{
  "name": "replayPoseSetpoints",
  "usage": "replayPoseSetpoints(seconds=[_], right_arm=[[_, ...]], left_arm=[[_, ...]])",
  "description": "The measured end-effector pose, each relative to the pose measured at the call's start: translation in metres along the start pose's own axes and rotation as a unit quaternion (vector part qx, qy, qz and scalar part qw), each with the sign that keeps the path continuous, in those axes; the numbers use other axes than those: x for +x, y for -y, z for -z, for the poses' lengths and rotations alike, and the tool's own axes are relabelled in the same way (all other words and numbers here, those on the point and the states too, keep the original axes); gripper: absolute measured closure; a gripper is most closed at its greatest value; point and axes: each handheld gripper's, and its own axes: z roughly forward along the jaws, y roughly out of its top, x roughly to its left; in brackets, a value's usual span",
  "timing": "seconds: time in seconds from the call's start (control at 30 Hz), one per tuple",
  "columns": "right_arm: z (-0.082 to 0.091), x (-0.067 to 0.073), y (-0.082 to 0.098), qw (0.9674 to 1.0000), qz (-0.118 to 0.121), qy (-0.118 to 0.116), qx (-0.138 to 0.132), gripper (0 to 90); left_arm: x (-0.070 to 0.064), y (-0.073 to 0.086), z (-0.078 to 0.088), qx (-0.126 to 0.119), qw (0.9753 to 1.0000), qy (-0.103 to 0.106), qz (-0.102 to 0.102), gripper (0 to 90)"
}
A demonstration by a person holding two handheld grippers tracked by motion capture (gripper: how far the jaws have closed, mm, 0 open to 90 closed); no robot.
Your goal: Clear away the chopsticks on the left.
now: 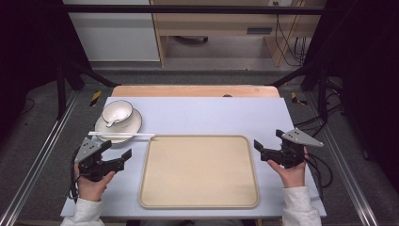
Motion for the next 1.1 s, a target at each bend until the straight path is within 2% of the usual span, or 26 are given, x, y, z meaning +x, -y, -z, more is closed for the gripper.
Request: replayPoseSetpoints(seconds=[0.23, 0.33, 0.6, 0.77, 0.83, 1.0, 1.07, 1.1], right_arm=[[0.001, 0.001, 0.0, 1.0, 0.001, 0.001, 0.0, 7.2], [0.001, 0.003, -0.001, 1.0, 0.004, -0.002, 0.002, 7.3], [-0.001, 0.01, -0.004, 0.9999, 0.011, -0.007, 0.004, 7.3], [-0.004, 0.014, -0.005, 0.9998, 0.012, -0.012, 0.005, 7.2], [-0.005, 0.016, -0.006, 0.9997, 0.016, -0.014, 0.009, 7.2], [-0.007, 0.017, -0.005, 0.9996, 0.019, -0.014, 0.013, 7.2], [-0.007, 0.018, -0.005, 0.9997, 0.016, -0.014, 0.015, 7.2], [-0.007, 0.018, -0.005, 0.9997, 0.016, -0.014, 0.015, 7.2]], left_arm=[[0.005, -0.004, -0.002, 0.006, 1.0, 0.003, -0.007, 13.7], [0.009, -0.008, -0.004, 0.011, 0.9998, 0.002, -0.017, 13.7], [0.026, -0.02, -0.014, 0.028, 0.999, 0.005, -0.035, 13.8], [0.035, -0.028, -0.016, 0.032, 0.9987, 0.006, -0.039, 14.1], [0.043, -0.032, -0.02, 0.038, 0.9983, 0.004, -0.044, 14.1], [0.054, -0.032, -0.028, 0.048, 0.9979, -0.003, -0.043, 14.5], [0.061, -0.028, -0.034, 0.067, 0.9967, -0.014, -0.045, 14.5], [0.061, -0.028, -0.034, 0.067, 0.9967, -0.014, -0.045, 14.6]])
